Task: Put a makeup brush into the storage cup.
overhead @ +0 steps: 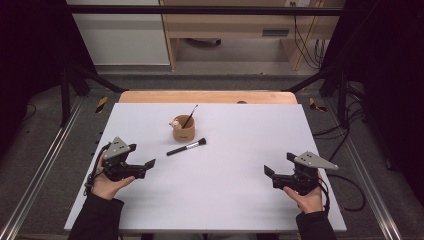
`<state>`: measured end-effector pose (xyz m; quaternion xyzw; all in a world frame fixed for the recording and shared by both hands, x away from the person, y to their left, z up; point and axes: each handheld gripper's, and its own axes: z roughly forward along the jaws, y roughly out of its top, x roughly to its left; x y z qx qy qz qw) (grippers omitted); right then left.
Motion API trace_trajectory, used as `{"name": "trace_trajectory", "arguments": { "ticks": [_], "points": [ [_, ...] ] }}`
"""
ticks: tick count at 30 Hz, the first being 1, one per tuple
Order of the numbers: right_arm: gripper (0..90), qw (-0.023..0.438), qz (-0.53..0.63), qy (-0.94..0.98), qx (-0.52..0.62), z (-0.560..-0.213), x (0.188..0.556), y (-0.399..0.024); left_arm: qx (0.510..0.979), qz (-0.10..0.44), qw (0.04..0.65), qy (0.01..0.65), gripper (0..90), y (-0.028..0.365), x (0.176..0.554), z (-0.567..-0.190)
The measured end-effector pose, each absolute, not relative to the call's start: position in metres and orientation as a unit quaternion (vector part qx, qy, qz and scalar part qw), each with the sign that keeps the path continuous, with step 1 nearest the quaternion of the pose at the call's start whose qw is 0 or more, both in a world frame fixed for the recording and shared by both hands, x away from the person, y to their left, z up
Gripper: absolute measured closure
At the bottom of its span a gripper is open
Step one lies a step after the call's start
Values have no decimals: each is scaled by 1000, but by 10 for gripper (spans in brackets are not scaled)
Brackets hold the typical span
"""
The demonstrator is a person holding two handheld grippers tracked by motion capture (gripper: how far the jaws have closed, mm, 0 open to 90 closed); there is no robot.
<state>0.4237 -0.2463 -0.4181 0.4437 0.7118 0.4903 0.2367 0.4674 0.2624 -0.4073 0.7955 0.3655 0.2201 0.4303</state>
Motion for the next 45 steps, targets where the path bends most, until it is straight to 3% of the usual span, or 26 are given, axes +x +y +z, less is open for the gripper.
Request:
{"name": "trace_trajectory", "arguments": {
  "ticks": [18, 45],
  "points": [
    [52, 239, 492, 714, 438, -415, 423, -246, 850, 204, 371, 314, 121, 215, 495, -384],
    [52, 238, 492, 715, 437, -416, 424, -246, 901, 169, 277, 288, 222, 166, 536, -409]
  ]
}}
